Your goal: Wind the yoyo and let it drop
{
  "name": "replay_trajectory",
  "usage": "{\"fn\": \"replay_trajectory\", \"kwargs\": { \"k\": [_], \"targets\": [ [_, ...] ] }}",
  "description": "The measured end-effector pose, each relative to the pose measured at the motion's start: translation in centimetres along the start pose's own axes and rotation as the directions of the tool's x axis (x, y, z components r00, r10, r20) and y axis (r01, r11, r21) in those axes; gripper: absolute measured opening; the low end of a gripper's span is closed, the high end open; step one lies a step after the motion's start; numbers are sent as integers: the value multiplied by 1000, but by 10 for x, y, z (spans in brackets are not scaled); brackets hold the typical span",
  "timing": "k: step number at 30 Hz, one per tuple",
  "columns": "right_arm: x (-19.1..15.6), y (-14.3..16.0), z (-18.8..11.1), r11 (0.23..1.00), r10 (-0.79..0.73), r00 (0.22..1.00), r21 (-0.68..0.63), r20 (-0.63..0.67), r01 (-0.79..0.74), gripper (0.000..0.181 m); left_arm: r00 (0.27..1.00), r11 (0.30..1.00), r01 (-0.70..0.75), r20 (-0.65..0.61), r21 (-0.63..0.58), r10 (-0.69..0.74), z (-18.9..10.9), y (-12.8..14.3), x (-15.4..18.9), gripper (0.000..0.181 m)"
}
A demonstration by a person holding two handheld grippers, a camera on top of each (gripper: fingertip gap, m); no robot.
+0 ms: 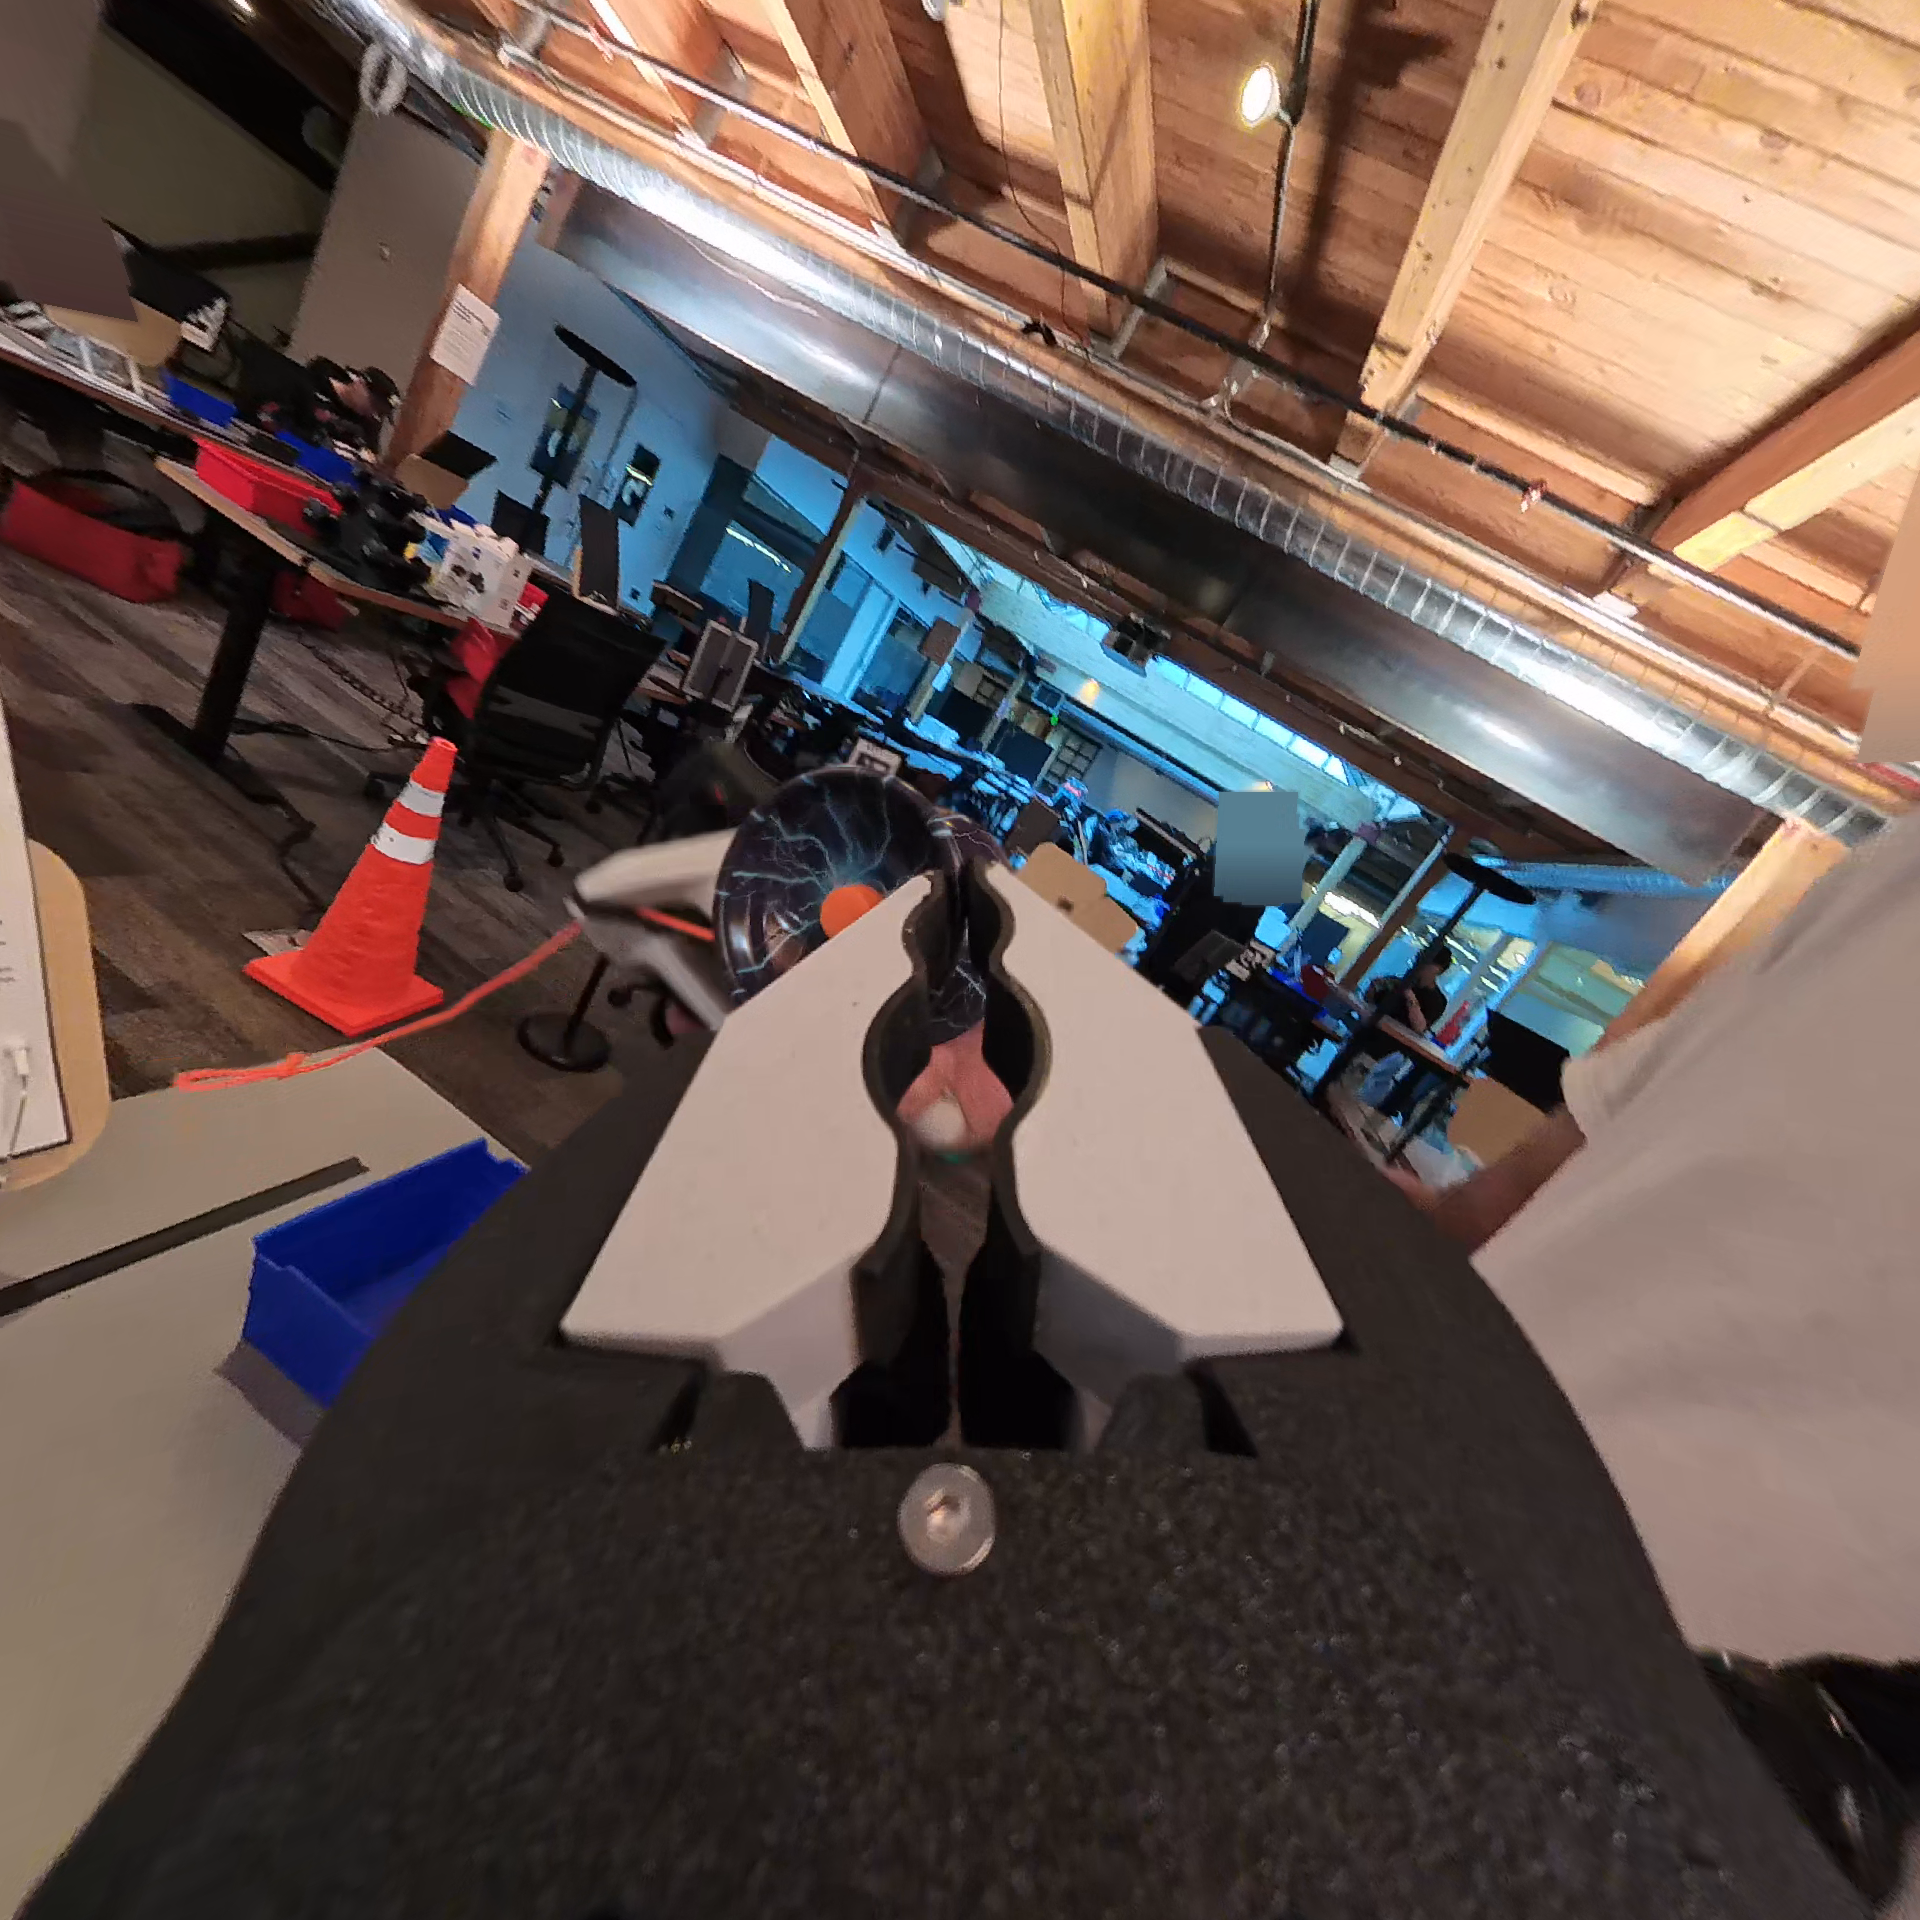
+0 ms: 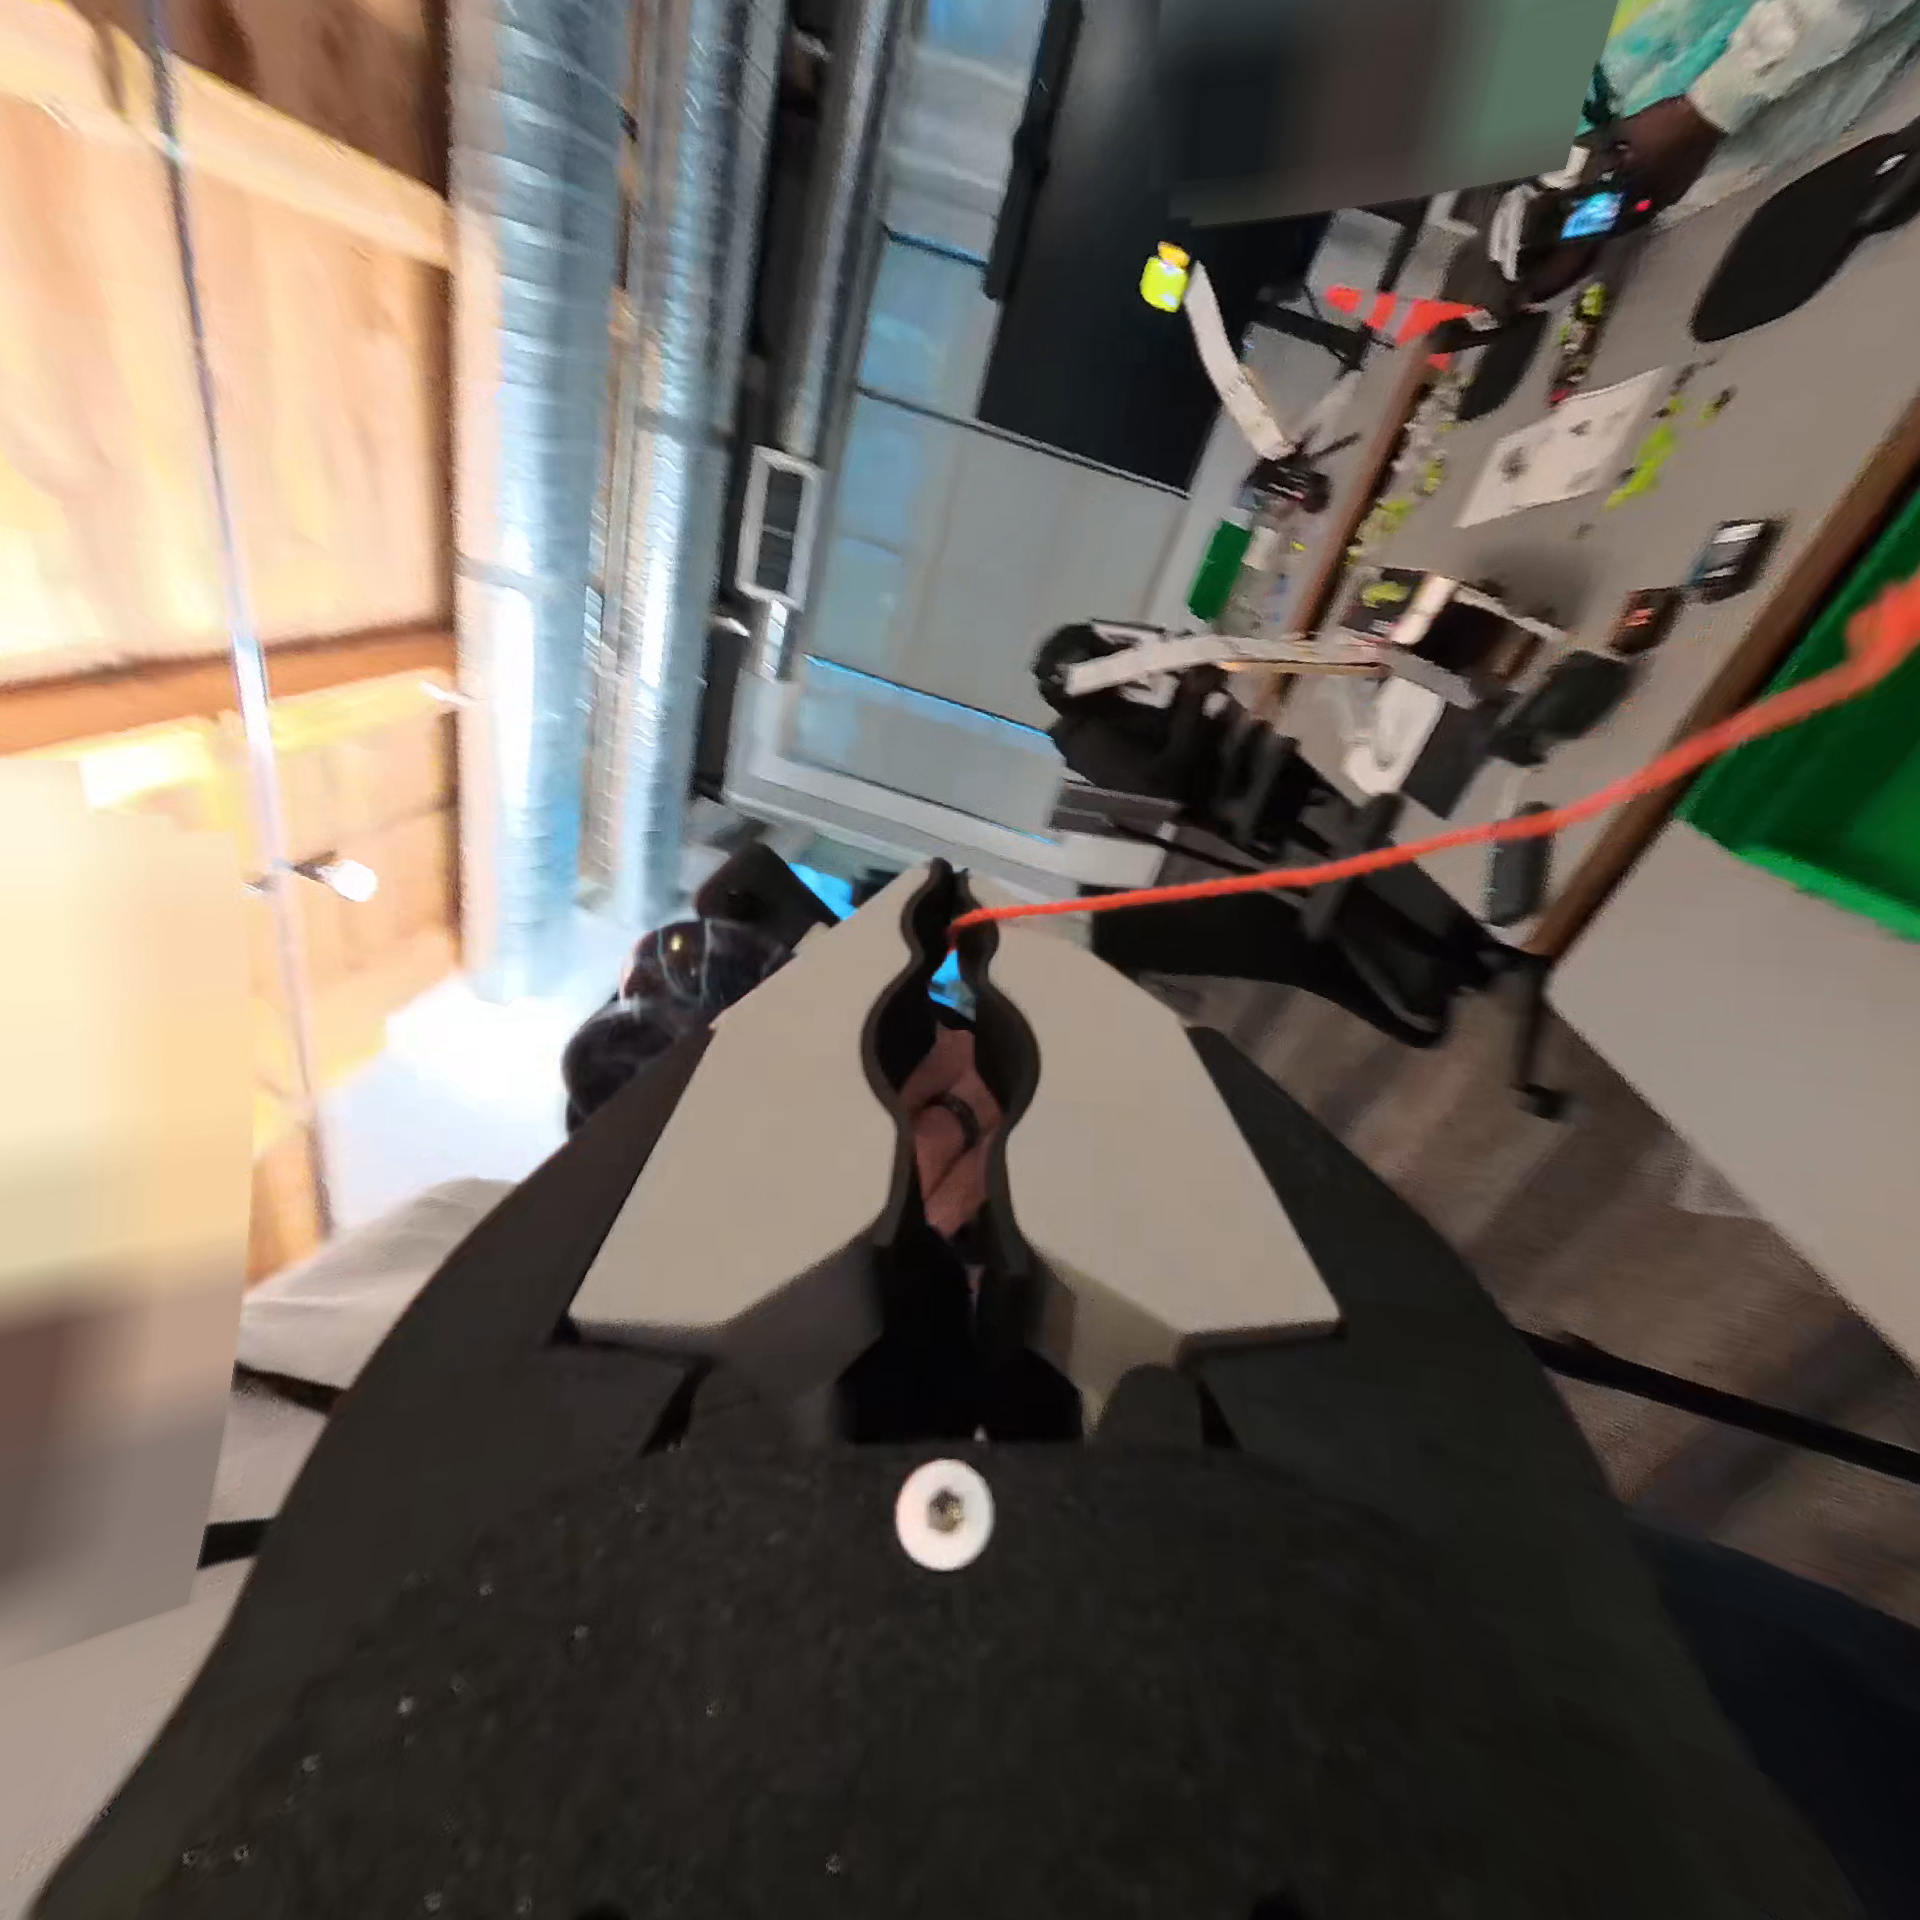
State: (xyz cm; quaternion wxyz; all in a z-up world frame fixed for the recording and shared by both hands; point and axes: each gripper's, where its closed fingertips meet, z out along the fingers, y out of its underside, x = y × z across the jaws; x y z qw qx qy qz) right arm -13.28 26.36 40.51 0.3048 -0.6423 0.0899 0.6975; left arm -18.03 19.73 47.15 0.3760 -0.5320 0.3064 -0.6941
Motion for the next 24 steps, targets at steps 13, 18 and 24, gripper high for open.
{"fn": "replay_trajectory", "kwargs": {
  "k": [13,18,24],
  "targets": [
    [-100,33,33,807,-554,825,-318,-114,498,0,935,975,-98,318,-200,159,-11,48,-80,0],
    [-76,110,45,841,-426,904,-388,-42,378,0,932,1000,-4,361,-27,13,-11,20,-101,0],
    [15,157,37,894,-239,960,-420,-144,160,0,977,985,106,168,138,-128,-7,-21,-76,0]
  ]
}}
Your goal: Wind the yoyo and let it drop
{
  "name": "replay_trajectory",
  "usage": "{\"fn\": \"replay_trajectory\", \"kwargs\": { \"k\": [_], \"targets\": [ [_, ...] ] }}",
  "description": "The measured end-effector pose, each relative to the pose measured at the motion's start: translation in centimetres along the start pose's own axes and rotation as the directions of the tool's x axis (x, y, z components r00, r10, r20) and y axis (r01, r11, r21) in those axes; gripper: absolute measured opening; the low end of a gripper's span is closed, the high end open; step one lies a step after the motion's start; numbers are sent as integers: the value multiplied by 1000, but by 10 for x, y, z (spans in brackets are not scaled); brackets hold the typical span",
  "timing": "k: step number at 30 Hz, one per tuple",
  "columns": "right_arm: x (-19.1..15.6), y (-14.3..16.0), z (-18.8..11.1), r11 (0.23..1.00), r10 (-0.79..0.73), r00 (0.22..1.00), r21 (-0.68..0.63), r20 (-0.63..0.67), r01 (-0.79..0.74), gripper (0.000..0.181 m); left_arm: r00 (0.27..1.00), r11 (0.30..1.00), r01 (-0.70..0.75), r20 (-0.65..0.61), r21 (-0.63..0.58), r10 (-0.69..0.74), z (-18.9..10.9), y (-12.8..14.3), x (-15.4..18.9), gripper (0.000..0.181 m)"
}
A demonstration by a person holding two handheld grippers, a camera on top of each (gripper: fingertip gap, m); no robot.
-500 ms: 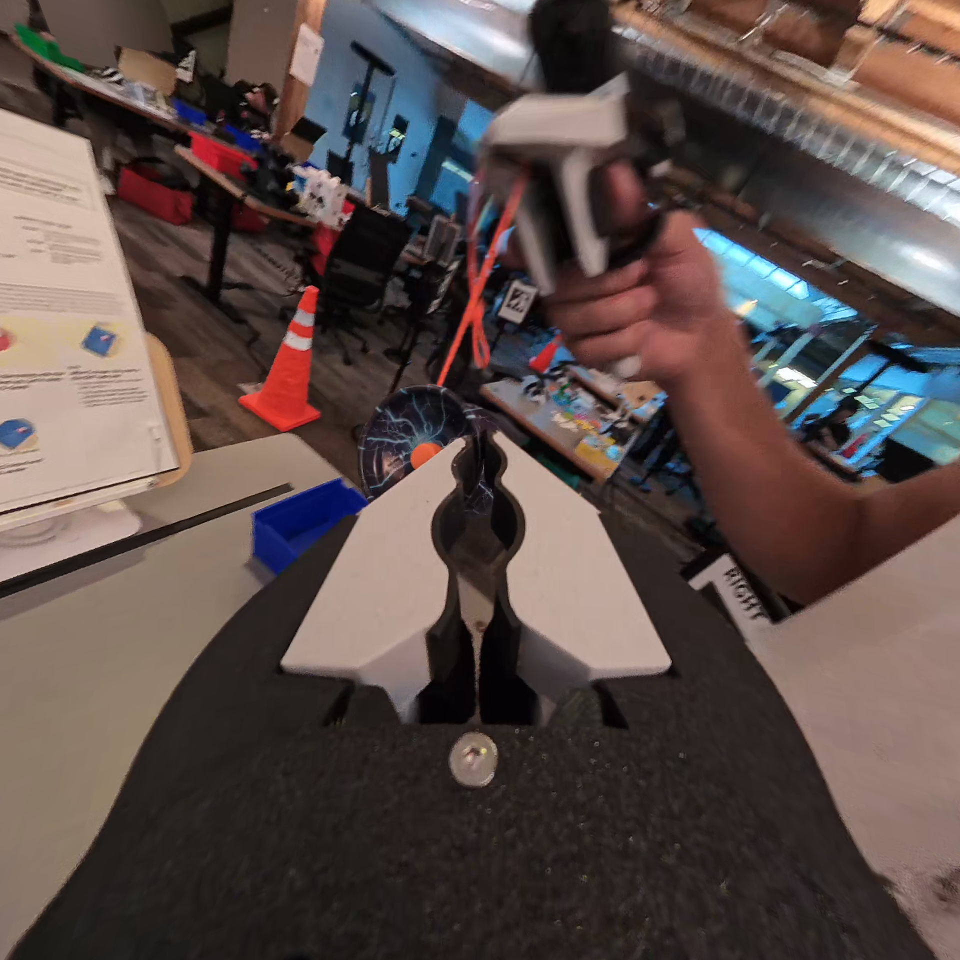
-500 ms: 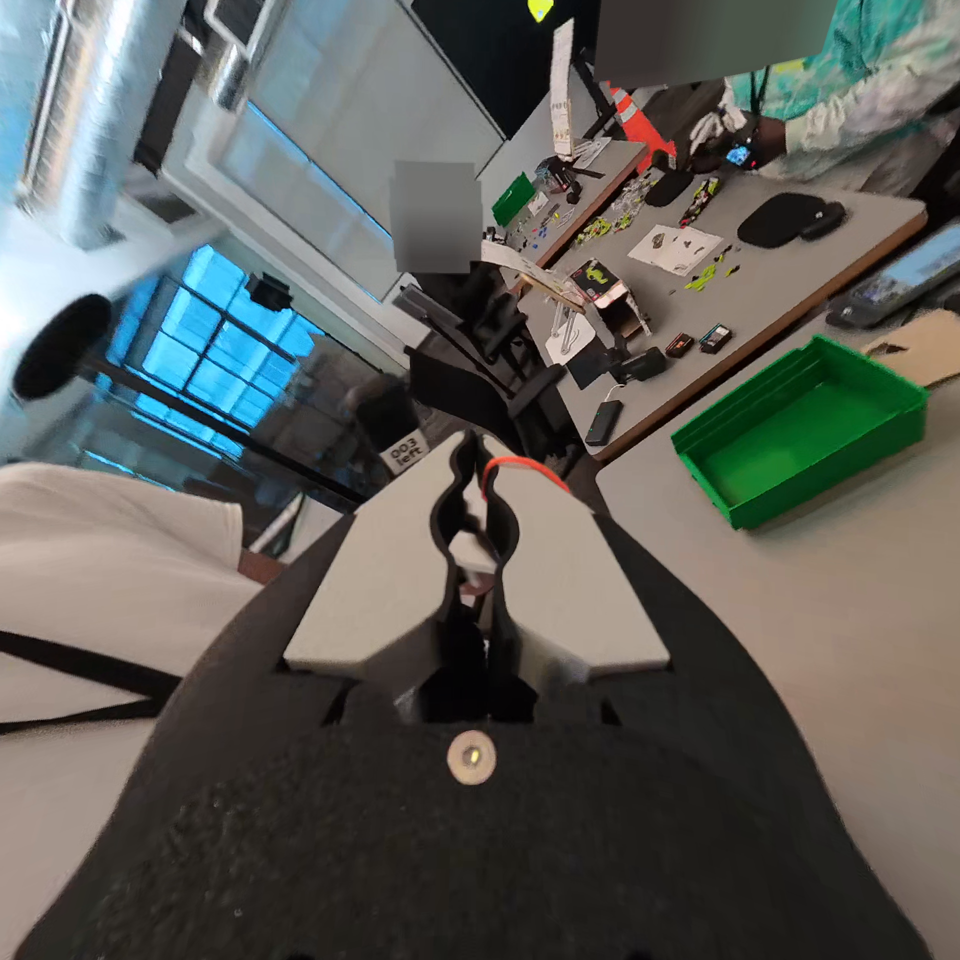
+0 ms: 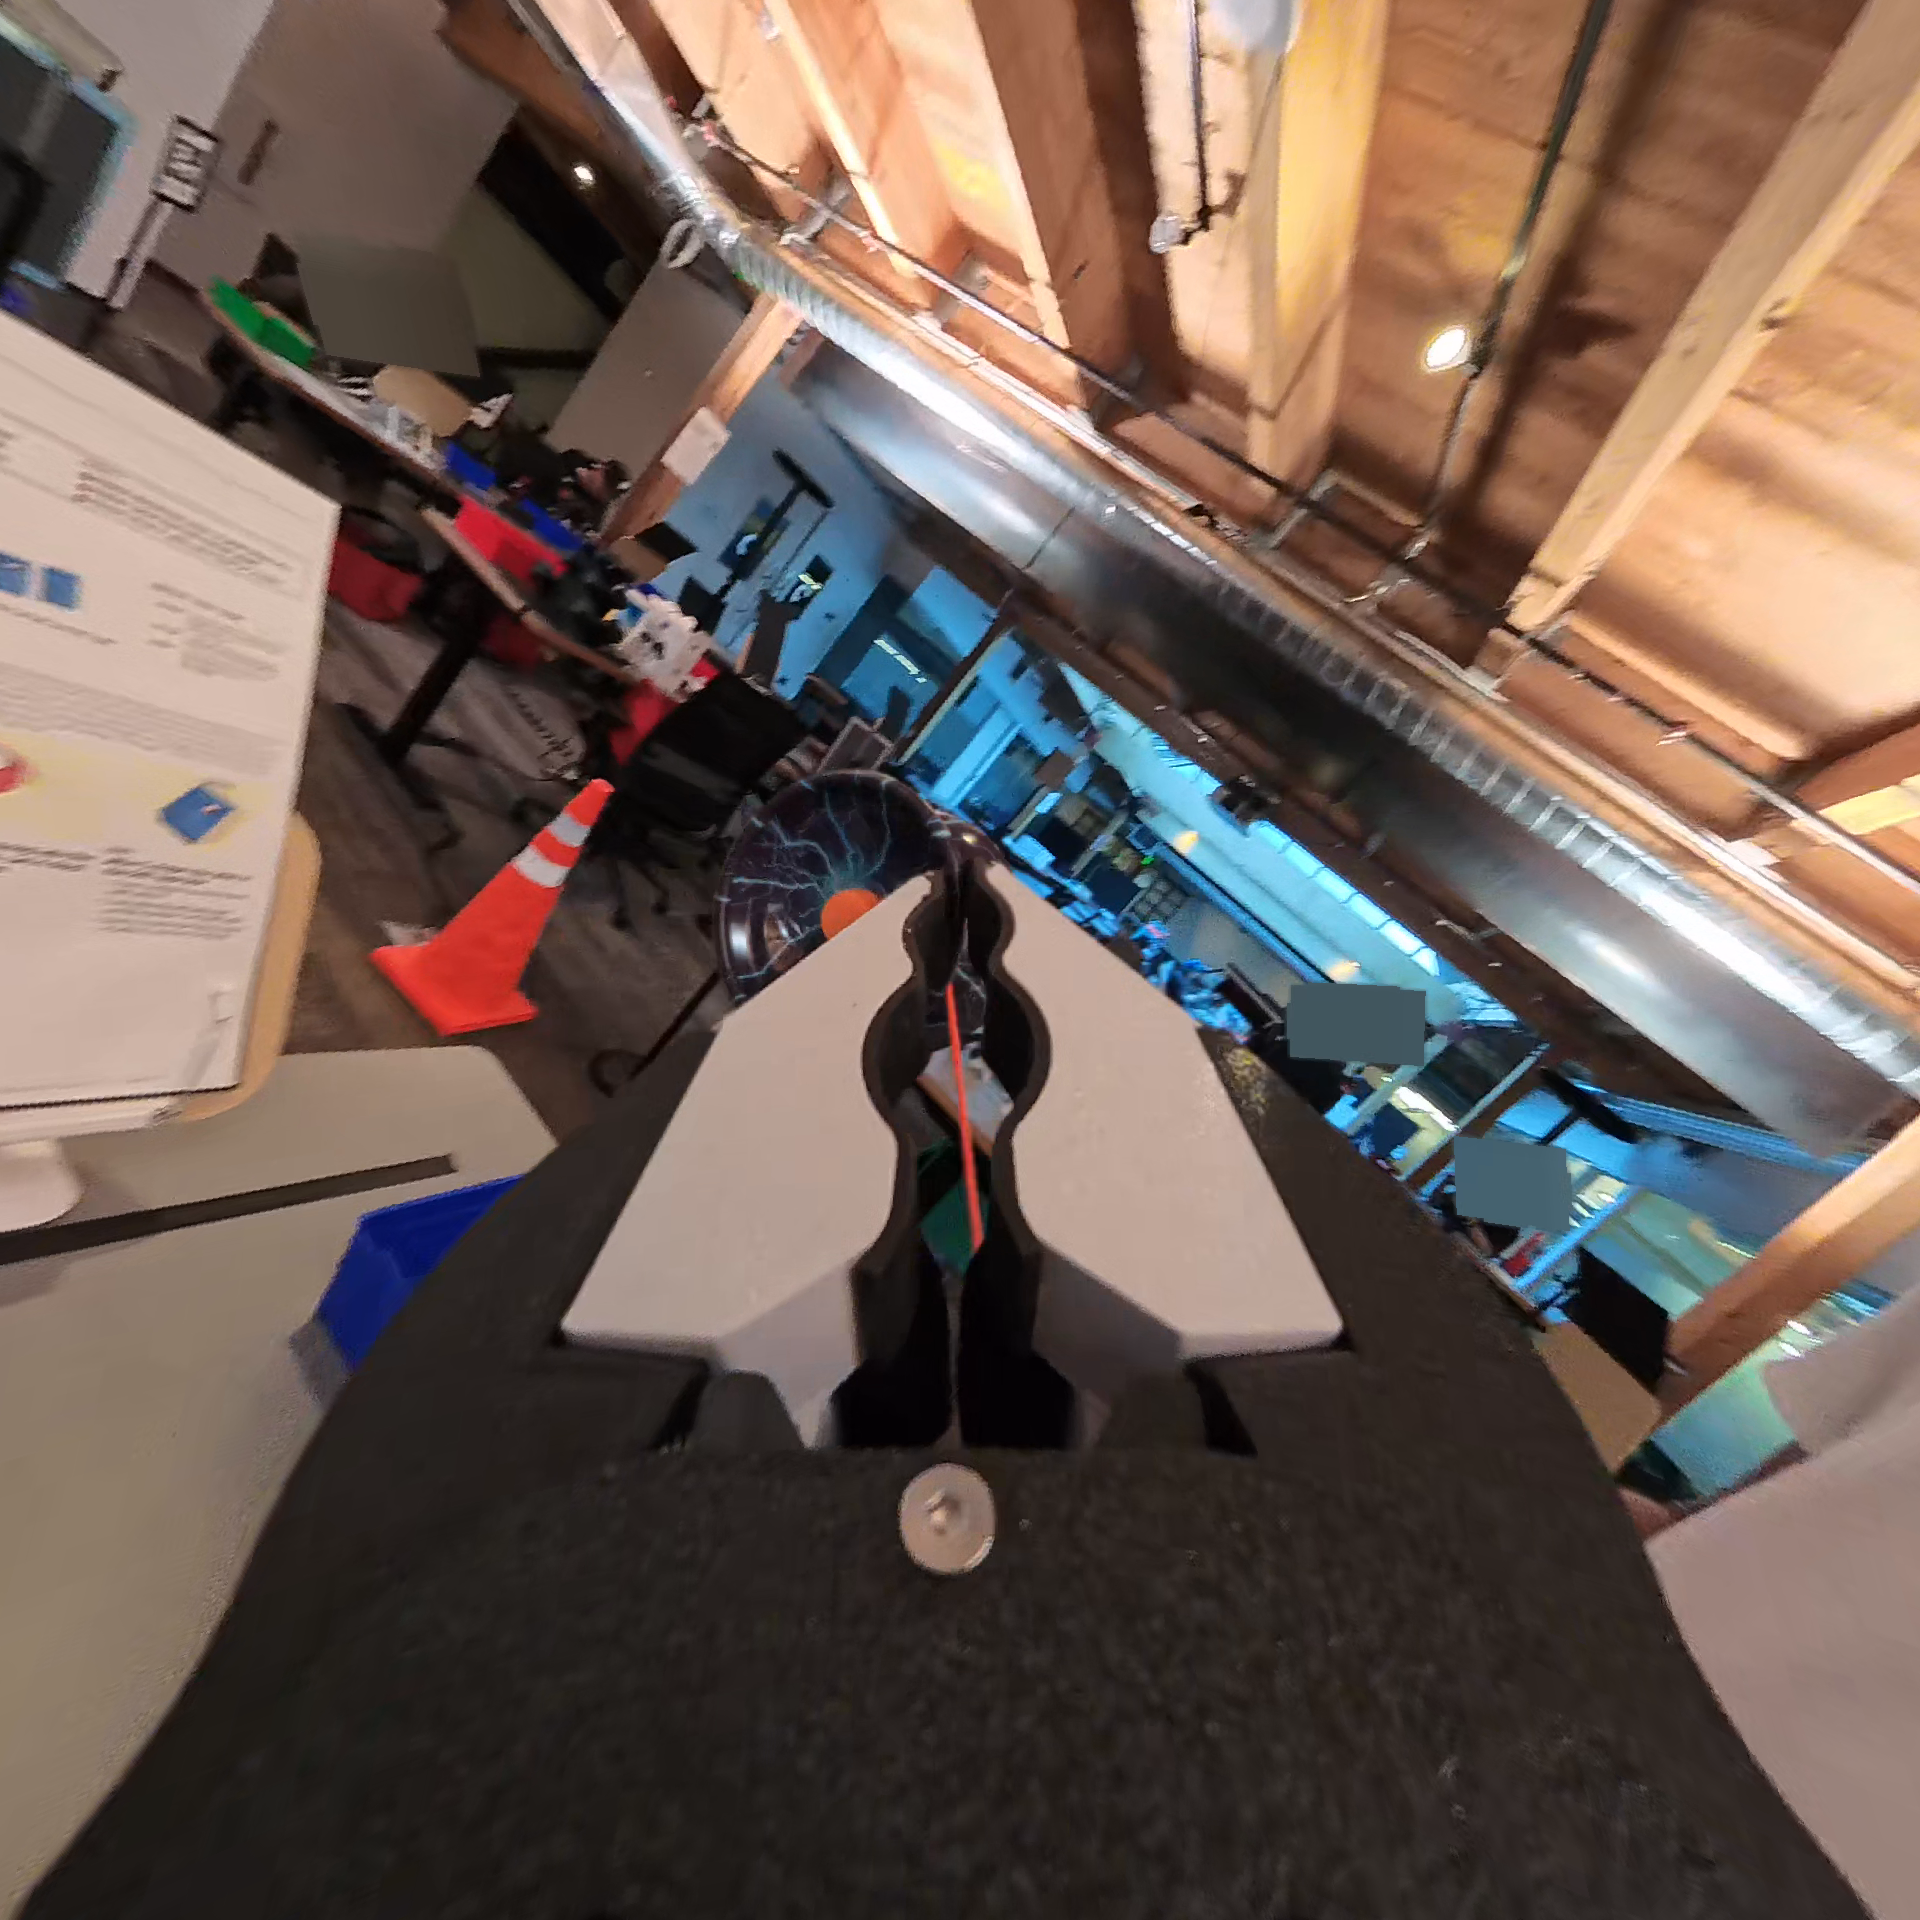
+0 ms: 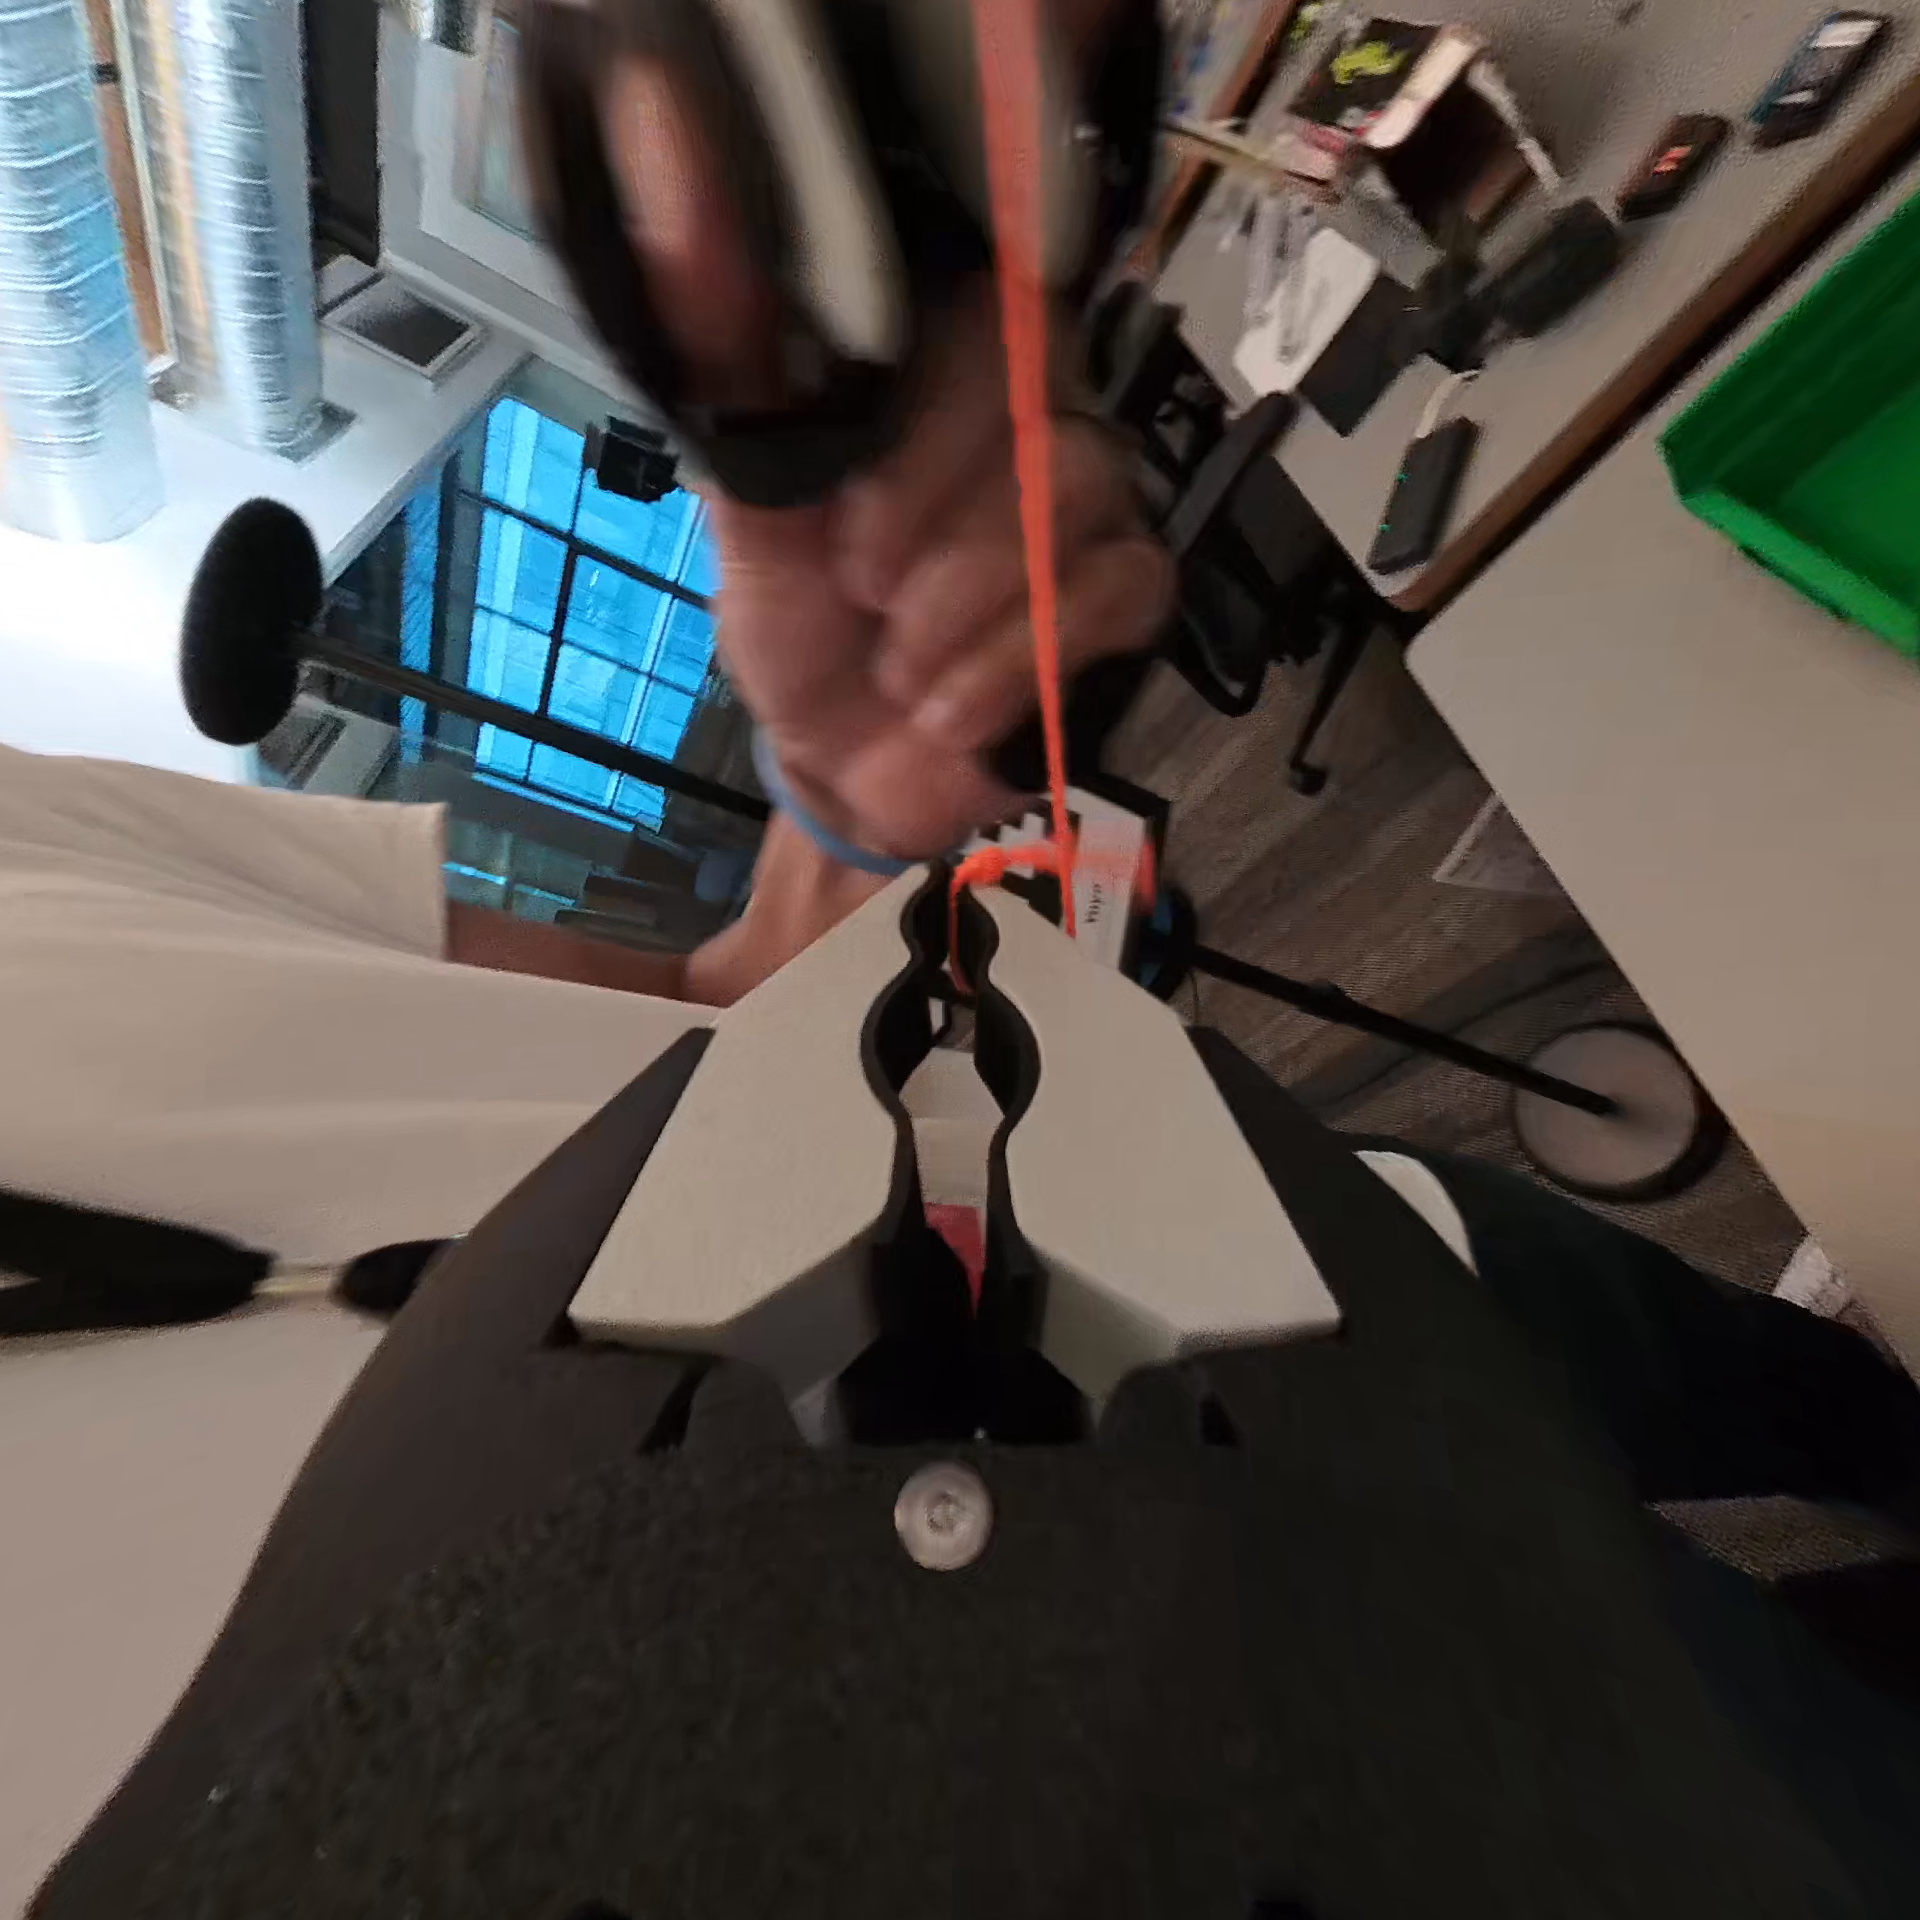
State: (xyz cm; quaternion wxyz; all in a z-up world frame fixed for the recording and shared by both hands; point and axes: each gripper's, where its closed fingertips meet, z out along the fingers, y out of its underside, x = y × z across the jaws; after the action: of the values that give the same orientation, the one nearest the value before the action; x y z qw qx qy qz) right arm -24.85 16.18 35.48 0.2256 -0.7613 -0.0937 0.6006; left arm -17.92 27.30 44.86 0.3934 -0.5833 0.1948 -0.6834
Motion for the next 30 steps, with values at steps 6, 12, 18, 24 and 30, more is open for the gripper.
{"fn": "replay_trajectory", "kwargs": {
  "k": [6,12,18,24,30],
  "targets": [
    [8,-22,-22,974,60,970,201,236,-109,47,999,1000,-10,-52,5,10,0,-3,17,0],
    [27,-47,-74,813,282,824,333,492,-477,83,998,999,-39,-44,-5,38,-3,-3,16,0],
    [120,-5,-88,708,527,802,377,282,-597,80,998,999,-41,-44,3,41,-5,-6,18,0],
    [42,-50,-68,628,489,590,210,643,-749,64,997,998,-60,-49,-21,59,-3,1,19,0],
    [56,-80,-30,518,579,471,146,666,-843,66,997,998,-52,-59,-22,51,-3,4,22,0]
  ]
}}
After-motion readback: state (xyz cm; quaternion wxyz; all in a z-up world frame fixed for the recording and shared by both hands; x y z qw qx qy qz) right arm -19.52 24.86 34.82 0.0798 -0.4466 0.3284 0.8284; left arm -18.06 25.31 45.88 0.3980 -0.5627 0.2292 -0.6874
